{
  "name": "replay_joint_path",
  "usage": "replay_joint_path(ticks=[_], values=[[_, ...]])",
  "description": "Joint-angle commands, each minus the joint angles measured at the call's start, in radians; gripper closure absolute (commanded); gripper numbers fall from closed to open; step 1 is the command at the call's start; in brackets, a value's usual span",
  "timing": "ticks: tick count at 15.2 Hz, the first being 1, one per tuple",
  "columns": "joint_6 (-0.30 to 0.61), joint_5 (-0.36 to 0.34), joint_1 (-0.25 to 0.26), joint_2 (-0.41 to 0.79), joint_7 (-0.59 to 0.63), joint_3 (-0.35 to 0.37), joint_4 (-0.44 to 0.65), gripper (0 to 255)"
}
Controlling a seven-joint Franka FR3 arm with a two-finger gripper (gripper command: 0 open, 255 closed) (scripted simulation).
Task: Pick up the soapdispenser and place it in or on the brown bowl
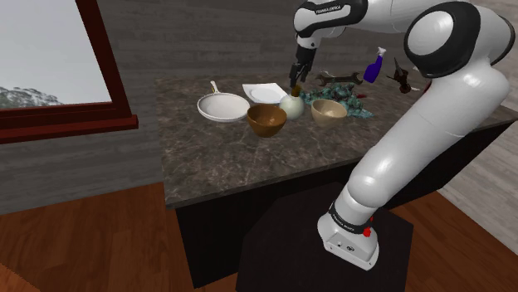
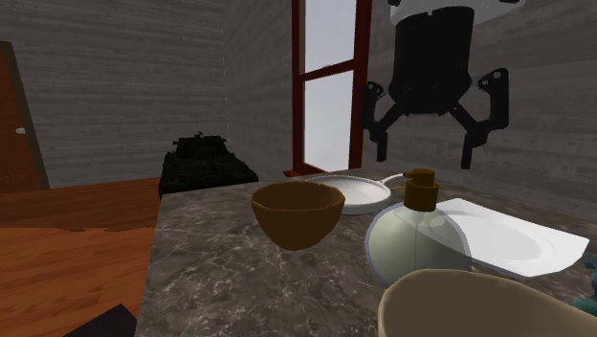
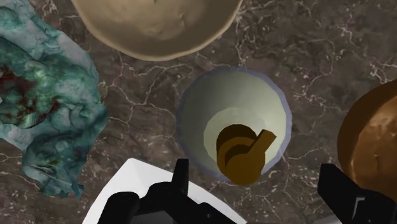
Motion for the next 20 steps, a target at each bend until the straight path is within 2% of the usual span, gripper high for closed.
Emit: replay_joint_path(ticks=[1,7,14,15,20], values=[[0.028,0.007,-0.002,0.019,-0.011,-0.007,-0.007,0],[0.102,0.014,-0.003,0.039,-0.017,-0.013,-0.063,0],[0.102,0.014,-0.003,0.039,-0.017,-0.013,-0.063,0],[0.102,0.014,-0.003,0.039,-0.017,-0.013,-0.063,255],[0.102,0.014,-0.003,0.039,-0.017,-0.013,-0.063,255]])
